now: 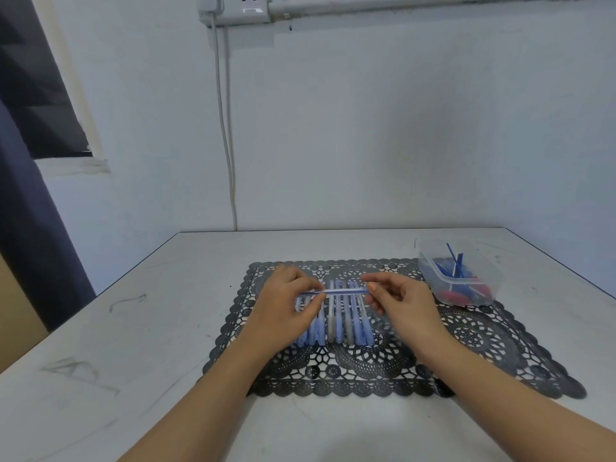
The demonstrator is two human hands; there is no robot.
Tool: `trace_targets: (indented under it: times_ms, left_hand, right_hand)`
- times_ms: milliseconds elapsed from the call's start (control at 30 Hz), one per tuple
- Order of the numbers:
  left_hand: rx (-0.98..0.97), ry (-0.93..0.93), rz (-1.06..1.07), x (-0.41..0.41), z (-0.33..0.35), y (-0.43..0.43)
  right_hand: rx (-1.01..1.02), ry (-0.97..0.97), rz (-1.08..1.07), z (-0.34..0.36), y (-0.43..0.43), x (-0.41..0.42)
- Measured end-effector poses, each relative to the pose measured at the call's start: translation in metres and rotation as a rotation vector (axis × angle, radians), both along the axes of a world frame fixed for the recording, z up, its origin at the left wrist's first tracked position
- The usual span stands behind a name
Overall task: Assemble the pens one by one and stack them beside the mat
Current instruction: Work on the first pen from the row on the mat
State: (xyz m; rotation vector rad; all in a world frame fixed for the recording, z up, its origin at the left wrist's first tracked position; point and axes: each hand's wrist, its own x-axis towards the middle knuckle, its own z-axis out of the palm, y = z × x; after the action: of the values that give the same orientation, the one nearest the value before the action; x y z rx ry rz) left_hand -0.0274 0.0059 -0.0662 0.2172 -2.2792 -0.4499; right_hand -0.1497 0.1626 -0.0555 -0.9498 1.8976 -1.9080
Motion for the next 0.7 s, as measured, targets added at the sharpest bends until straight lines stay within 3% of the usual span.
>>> trace_targets:
  times_ms: [367, 533, 700]
  left_hand:
    - [-0.023, 0.019, 0.022, 0.0020, 0.0039, 0.0032]
    - [-0.035, 0.025, 0.018, 0.0019, 0.0060, 0.0051]
    - [-0.043, 0.037, 0.009, 0.0017, 0.0065, 0.0054]
  right_hand:
    - [0.017, 0.042, 0.012, -0.0042, -0.0014, -0.0035]
    - [0.093, 0.191, -0.029, -0.0067, -0.0022, -0.0065]
    - [0.086, 0.215, -0.038, -0.0085, -0.0014, -0.0068]
